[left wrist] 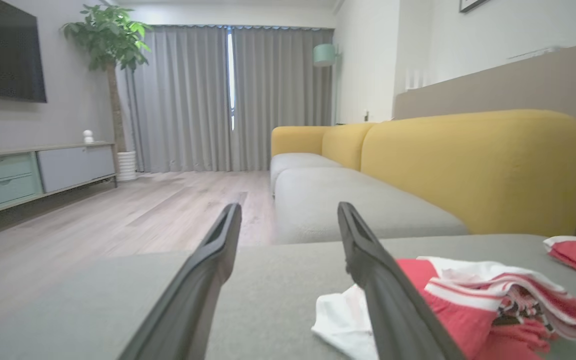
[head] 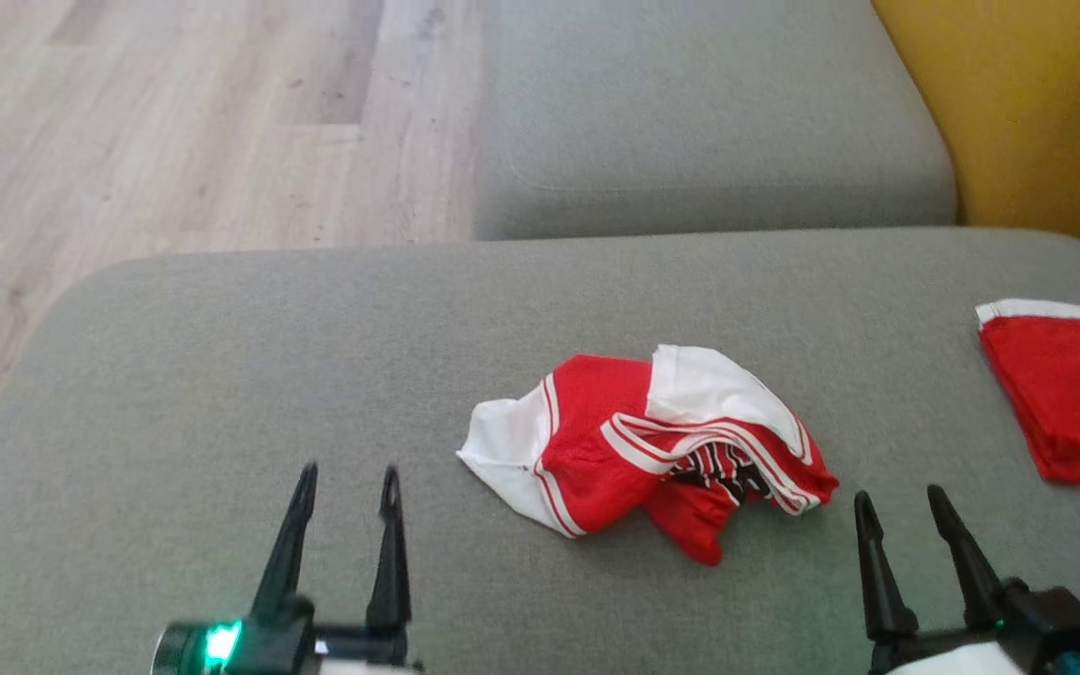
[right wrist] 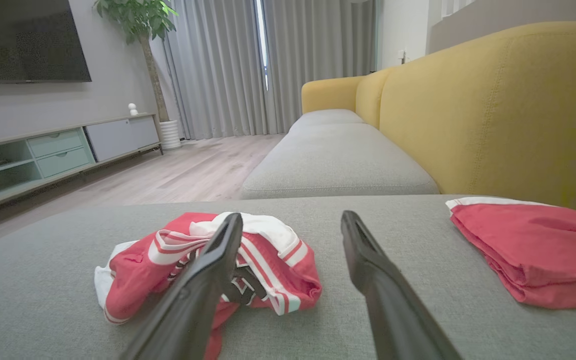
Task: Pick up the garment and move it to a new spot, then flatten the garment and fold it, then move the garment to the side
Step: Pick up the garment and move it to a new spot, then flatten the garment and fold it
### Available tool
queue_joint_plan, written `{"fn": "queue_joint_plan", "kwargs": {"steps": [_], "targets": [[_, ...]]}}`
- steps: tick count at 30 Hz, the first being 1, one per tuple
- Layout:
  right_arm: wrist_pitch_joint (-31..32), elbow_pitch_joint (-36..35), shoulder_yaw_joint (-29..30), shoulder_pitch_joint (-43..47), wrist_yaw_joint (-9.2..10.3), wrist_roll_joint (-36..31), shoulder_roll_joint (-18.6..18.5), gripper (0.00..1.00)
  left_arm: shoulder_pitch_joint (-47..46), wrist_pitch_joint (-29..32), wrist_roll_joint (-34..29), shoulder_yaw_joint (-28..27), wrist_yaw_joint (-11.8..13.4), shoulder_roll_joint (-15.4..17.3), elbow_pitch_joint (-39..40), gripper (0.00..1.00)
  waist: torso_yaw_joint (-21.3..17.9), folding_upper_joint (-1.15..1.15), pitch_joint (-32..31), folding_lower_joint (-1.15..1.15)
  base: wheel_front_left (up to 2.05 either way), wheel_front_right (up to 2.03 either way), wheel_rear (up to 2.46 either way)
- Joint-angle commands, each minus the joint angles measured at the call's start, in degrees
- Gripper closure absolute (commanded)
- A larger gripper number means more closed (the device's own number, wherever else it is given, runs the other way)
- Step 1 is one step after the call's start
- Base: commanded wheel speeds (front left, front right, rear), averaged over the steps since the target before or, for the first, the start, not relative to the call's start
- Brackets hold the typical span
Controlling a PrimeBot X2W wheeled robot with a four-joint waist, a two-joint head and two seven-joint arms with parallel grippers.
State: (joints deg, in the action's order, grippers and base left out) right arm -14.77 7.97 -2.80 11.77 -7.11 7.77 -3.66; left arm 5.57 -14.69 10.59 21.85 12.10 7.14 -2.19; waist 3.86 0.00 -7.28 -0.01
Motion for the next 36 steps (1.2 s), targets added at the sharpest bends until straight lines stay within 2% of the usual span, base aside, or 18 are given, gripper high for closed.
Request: {"fn": "queue_joint_plan", "kwargs": {"steps": [1,5,10,25,36], "targets": [[-0.23,-1.66,-1.00,-1.67,-0.37,-0.40,-0.05,0.00,-1.97,-0.30,-0.47,-2.22,0.03,0.16,2.41,0.00,0.76,0.00,-0.68,0.01,0.00,0.00,0.00],[-0.23,-1.89,-1.08,-0.26,-0.37,-0.03,0.33,0.00,2.62,-0.30,-2.08,-4.72,0.04,-0.96,4.23,0.00,1.60,0.00,-1.24,0.01,0.00,0.00,0.00],[-0.23,-2.17,-0.86,0.52,-0.37,-0.15,0.52,0.00,5.32,-0.30,-4.25,-5.64,-1.52,-2.05,4.57,0.00,2.05,0.00,-1.48,0.01,0.00,0.00,0.00],[-0.23,-1.43,-1.94,0.10,-0.37,0.04,0.68,0.00,5.70,-0.30,-6.72,-6.89,-4.05,-3.50,2.27,0.00,1.60,0.00,-1.12,0.01,0.00,0.00,0.00],[-0.23,-1.30,-2.08,-0.05,-0.37,-0.19,0.70,0.00,5.57,-0.30,-6.76,-7.40,-4.75,-3.95,1.19,0.00,1.46,0.00,-1.31,0.01,0.00,0.00,0.00]]}}
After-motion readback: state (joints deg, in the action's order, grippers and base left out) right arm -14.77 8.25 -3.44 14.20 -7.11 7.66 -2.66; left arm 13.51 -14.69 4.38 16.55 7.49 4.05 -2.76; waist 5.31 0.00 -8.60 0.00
